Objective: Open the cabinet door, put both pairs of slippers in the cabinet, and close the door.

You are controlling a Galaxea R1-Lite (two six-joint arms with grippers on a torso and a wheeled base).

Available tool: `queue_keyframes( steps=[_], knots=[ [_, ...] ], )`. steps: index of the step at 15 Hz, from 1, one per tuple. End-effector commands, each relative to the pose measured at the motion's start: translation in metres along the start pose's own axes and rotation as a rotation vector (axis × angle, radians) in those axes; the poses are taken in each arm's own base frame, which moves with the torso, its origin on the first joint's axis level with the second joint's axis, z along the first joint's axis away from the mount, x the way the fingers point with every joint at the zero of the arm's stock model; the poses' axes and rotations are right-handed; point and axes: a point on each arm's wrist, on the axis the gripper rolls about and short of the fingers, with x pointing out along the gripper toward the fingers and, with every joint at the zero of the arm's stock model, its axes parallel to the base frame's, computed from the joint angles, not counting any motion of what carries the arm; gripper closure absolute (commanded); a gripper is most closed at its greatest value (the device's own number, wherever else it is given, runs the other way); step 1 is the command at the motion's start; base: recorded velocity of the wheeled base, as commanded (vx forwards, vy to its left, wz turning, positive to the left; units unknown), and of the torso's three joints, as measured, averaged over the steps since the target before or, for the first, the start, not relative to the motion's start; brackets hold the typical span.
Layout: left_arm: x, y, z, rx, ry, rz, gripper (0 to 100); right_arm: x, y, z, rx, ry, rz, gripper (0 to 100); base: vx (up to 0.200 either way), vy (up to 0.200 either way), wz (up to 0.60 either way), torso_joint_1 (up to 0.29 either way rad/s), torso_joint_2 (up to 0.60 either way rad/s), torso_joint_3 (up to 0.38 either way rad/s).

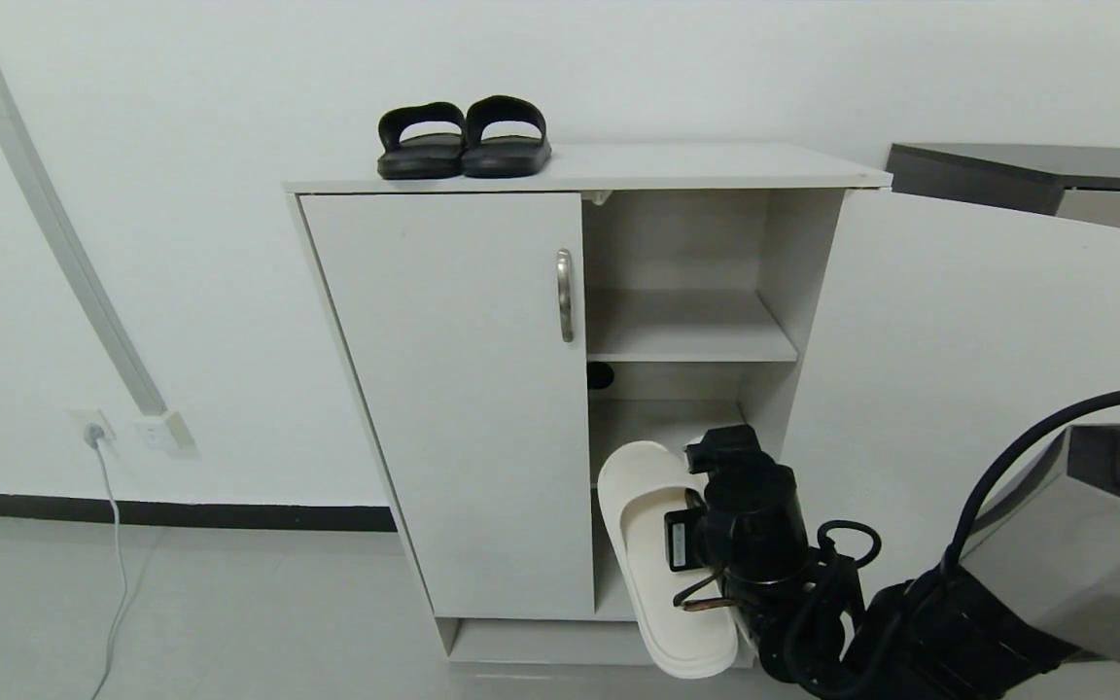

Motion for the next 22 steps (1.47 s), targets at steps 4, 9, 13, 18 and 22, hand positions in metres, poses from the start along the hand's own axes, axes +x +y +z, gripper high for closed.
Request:
queue_keyframes(
  steps=[4, 9, 13, 18, 22],
  knots=[
    [0.000, 0.000, 0.000, 0.000, 0.003, -0.001, 100, 0.003, 0.003, 0.001, 0.005, -0.006, 0.002, 100, 0.000, 0.000, 0.00, 0.002, 0.00, -0.088],
    [0.000, 0.000, 0.000, 0.000, 0.003, -0.002, 100, 0.006, 0.004, -0.005, 0.007, 0.007, -0.001, 100, 0.000, 0.000, 0.00, 0.005, 0.00, -0.188],
    [0.000, 0.000, 0.000, 0.000, 0.003, -0.002, 100, 0.007, 0.004, -0.007, 0.006, 0.010, -0.002, 100, 0.000, 0.000, 0.00, 0.006, 0.00, -0.205],
    [0.000, 0.000, 0.000, -0.002, 0.003, -0.001, 100, 0.012, 0.006, -0.015, 0.006, 0.009, -0.004, 100, 0.000, 0.000, 0.00, 0.005, 0.00, -0.156],
    [0.000, 0.000, 0.000, -0.002, 0.003, -0.001, 100, 0.049, -0.007, -0.039, 0.002, -0.133, -0.058, 100, 0.000, 0.000, 0.00, 0.000, 0.00, 0.000]
  ],
)
